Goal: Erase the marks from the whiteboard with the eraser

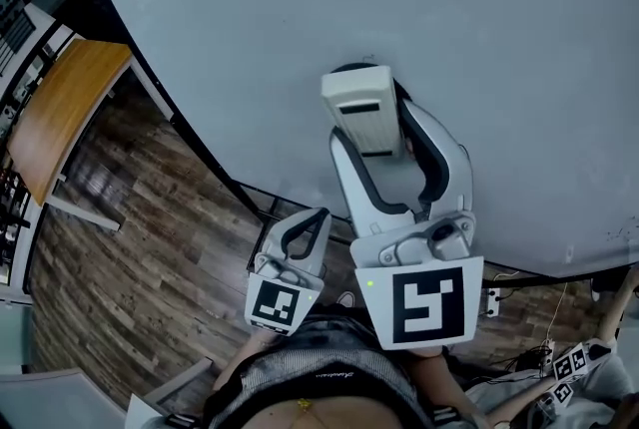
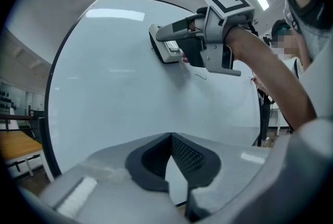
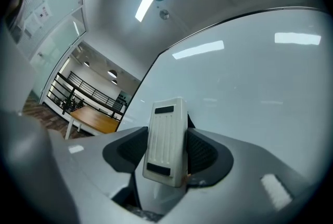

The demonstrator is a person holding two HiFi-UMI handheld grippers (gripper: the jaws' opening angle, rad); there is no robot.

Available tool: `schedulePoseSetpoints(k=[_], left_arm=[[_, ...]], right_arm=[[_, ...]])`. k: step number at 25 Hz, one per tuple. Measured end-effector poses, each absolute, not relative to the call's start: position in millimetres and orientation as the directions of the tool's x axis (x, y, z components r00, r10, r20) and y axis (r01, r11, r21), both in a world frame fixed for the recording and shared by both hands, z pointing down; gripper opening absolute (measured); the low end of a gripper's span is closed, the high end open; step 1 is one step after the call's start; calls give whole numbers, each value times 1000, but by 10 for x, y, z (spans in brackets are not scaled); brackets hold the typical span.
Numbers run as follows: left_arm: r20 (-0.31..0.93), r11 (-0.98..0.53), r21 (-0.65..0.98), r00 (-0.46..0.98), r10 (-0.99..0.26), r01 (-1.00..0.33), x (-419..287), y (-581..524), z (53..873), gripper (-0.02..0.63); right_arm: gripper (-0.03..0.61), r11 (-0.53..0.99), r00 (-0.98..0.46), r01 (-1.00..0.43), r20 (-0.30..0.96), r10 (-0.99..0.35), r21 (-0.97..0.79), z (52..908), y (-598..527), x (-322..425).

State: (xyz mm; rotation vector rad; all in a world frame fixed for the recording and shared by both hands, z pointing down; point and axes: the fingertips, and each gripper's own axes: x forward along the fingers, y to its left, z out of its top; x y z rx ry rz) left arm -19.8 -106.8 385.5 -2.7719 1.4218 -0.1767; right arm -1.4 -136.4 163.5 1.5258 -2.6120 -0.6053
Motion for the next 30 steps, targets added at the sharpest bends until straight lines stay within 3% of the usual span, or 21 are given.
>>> schedulePoseSetpoints(k=[4,10,30], left_arm=[[101,-558,-116,549,-829,-821,-406,-1083,3864,0],[108,-500,-111,490,-865,-859,-634,-1053,3880,0],[106,-588,-121,578,-809,-800,-331,-1092,3887,0]], right_arm=[[239,475,-545,-808,-137,-827,350,1687,-1418,-248],[239,556,-603,-749,-23,-797,361,2055,-1496,-636],[241,427,-505,-838,-186,-843,340,1538,-1353,-78]])
